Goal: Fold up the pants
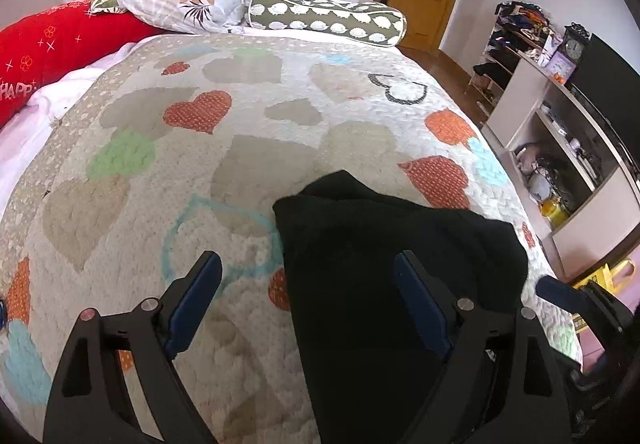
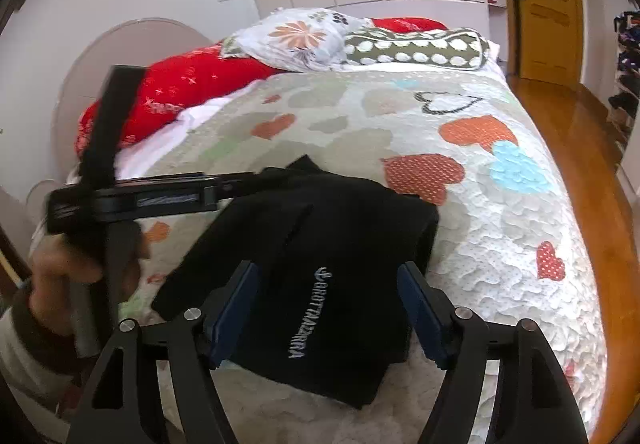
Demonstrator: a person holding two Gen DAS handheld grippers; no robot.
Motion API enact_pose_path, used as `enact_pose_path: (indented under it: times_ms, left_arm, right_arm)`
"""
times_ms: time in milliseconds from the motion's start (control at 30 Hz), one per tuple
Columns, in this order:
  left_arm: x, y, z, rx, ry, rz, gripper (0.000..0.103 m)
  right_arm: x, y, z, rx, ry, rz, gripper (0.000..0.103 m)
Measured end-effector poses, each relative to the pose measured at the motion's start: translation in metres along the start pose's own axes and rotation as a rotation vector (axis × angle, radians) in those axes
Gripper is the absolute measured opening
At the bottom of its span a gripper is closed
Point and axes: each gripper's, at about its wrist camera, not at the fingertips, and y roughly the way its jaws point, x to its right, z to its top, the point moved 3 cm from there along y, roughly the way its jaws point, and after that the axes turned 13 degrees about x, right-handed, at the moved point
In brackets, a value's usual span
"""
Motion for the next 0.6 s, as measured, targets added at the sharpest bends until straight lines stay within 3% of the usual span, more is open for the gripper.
enact_pose_path:
  times_ms: [600]
  left_arm:
    - [0.004, -0.021, -0.014, 0.036, -0.02, 0.002, 0.089]
  right_arm:
    - [0.016, 0.007, -0.002, 0.004, 0.052, -0.043, 0.078]
